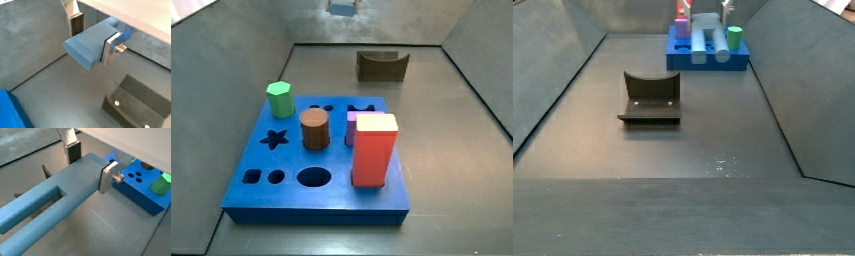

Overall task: Pick up the square-circle object. Move up. Rotate the square-circle object. Place the square-circle object on the fixture. Regrasp the square-circle object. Move to above the board. Insert the square-circle object.
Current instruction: Place the square-circle object on the fixture.

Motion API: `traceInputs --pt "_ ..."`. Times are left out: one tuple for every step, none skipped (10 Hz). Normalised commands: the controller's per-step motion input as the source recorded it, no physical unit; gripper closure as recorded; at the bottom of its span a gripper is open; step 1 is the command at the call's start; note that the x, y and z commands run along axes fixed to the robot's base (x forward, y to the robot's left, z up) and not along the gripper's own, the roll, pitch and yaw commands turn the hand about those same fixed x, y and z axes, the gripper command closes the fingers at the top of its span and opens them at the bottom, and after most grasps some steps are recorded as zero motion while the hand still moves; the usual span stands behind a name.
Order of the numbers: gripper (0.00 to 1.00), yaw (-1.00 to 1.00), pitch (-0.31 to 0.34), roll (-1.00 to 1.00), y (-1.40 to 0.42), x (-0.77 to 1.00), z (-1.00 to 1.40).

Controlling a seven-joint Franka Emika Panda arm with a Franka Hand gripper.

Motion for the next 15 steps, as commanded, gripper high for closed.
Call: traceInputs --pt "1.00 0.03 0.157 0.15 -0.12 1.00 0.00" --pt "1.00 0.03 0.161 0.16 -0.08 0.96 -0.01" --pt "1.00 0.03 0.168 0.16 -0.05 0.88 0.00" --pt "1.00 0.03 0.176 0.17 -0.04 0.78 0.00" --pt "1.00 0.03 0.180 0.17 -0.03 0.72 0.00" --pt "1.00 0.00 -0.054 -1.00 -0.05 1.00 0.10" --pt "1.00 0.00 -0.055 -1.00 -0.05 1.00 0.10" --pt "1.00 -0.01 -0.043 -1.00 0.01 0.99 0.07" --pt "1.00 -0.01 -0.030 -1.00 0.02 0.89 0.04" --pt "1.00 -0.01 -0.011 -1.00 0.02 0.77 0.02" --pt "1.00 -0.01 0.005 -1.00 0.03 0.68 0.01" --pt "1.00 -0.01 0.022 -1.00 0.03 0.57 0.00" --pt "1.00 -0.02 0.034 -1.00 0.03 0.48 0.00" --pt "1.00 -0.02 0.042 -1.00 0.04 0.42 0.00" --pt "1.00 -0.03 0.062 -1.00 0.04 0.28 -0.01"
